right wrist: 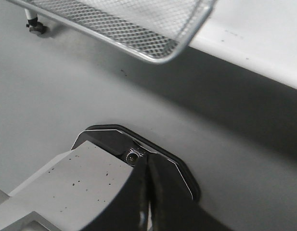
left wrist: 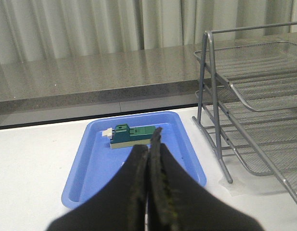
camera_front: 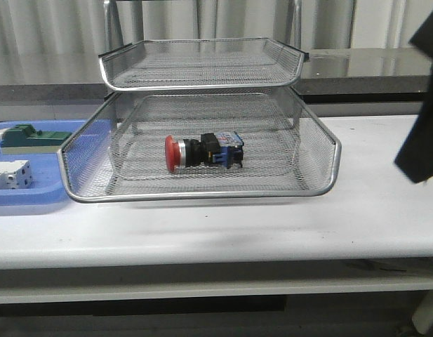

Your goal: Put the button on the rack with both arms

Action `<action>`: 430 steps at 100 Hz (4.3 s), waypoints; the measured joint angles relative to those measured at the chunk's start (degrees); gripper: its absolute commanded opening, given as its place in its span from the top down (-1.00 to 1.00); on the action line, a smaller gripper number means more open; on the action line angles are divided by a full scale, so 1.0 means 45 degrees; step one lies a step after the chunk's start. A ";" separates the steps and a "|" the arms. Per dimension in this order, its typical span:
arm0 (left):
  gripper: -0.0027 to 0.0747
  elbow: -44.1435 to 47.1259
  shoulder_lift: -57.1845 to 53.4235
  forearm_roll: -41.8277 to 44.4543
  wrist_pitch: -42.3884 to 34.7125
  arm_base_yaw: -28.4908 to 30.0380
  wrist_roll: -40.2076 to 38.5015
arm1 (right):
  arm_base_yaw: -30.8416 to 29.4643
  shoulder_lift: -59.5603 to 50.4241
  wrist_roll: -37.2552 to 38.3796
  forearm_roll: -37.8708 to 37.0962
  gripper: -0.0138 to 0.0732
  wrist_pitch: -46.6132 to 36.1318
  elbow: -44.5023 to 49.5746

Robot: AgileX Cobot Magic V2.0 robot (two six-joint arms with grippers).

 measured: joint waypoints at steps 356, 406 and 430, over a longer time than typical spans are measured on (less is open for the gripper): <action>0.98 0.0000 0.0000 0.0000 0.0000 0.0000 0.0000 | -0.3485 -0.8145 0.2042 -0.4646 0.83 -0.3887 0.3511; 0.98 0.0000 0.0000 0.0000 0.0000 0.0000 0.0000 | -0.3485 -1.0148 0.2063 -0.4668 0.83 -0.3579 0.4123; 0.98 0.0000 0.0000 0.0000 0.0000 0.0000 0.0000 | -0.3485 -1.0148 0.2063 -0.4668 0.83 -0.3570 0.4123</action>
